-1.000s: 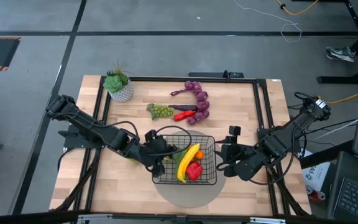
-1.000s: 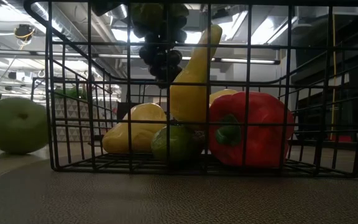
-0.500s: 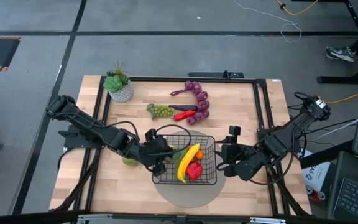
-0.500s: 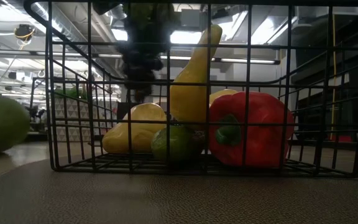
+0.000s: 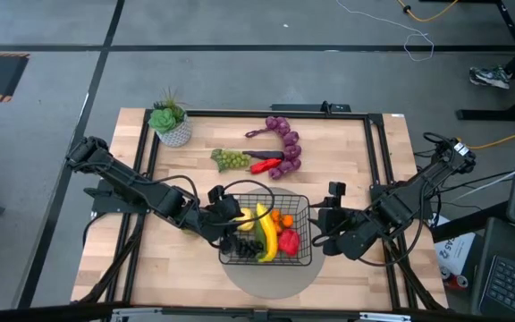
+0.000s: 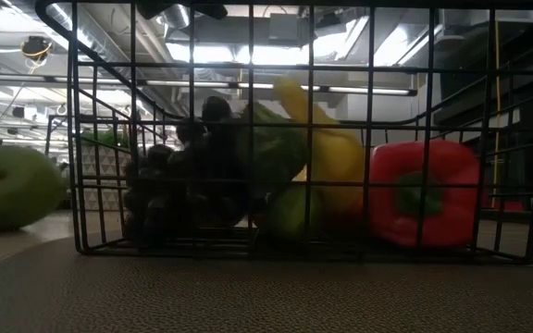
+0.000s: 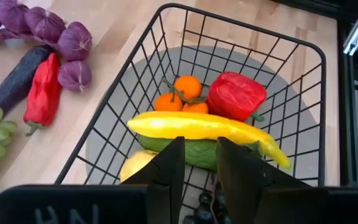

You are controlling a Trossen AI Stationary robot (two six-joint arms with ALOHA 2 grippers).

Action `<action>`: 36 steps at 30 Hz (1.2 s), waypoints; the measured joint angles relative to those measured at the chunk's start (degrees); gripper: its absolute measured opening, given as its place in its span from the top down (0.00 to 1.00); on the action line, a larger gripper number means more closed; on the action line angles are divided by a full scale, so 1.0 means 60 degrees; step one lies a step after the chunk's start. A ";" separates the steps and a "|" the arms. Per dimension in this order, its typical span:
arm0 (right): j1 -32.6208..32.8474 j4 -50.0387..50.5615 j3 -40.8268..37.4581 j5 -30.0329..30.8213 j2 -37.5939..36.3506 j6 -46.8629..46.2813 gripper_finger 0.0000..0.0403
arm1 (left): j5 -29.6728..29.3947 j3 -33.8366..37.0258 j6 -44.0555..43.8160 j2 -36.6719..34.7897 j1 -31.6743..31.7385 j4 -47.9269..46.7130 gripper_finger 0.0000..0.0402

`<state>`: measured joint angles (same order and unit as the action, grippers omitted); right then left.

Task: Build produce basket
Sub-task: Put the green pear into the wire basket

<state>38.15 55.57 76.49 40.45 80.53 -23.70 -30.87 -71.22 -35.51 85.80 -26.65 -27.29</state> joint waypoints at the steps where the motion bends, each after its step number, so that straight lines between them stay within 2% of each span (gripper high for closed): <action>1: 0.0004 0.0000 0.0000 0.0000 0.0000 0.0000 0.59 | -0.0004 0.0000 0.0000 0.0000 0.0000 -0.0004 0.79; 6: 0.0004 0.0000 0.0000 -0.0004 0.0000 0.0003 0.59 | -0.0082 0.0000 0.0010 0.0000 0.0005 -0.0192 0.79; 16: 0.0004 0.0020 0.0000 -0.0007 0.0000 0.0029 0.59 | -0.1712 0.0000 -0.0213 0.0000 0.0018 -0.0630 0.80; 20: 0.0004 0.0069 0.0000 -0.0007 0.0000 0.0033 0.59 | -0.2405 0.0000 -0.0552 0.0000 -0.0003 -0.1364 0.82; 23: 0.0004 0.0079 0.0000 -0.0010 0.0000 0.0033 0.59 | -0.2696 0.0000 -0.1638 0.0000 -0.0025 -0.2392 0.83; 30: 0.0004 0.0081 0.0000 -0.0011 0.0000 0.0036 0.59 | -0.2665 0.0000 -0.4926 0.0000 -0.0033 -0.5027 0.87; 33: 0.0004 0.0084 0.0000 -0.0011 0.0000 0.0036 0.59 | -0.2305 0.0000 -0.6127 0.0000 -0.0163 -0.6052 0.89; 36: 0.0004 0.0084 0.0000 -0.0011 0.0000 0.0036 0.59 | -0.1318 0.0000 -0.7380 0.0000 -0.0440 -0.6915 0.90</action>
<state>38.17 56.07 76.49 40.38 80.53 -23.49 -38.78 -71.22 -79.78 85.80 -29.29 -68.78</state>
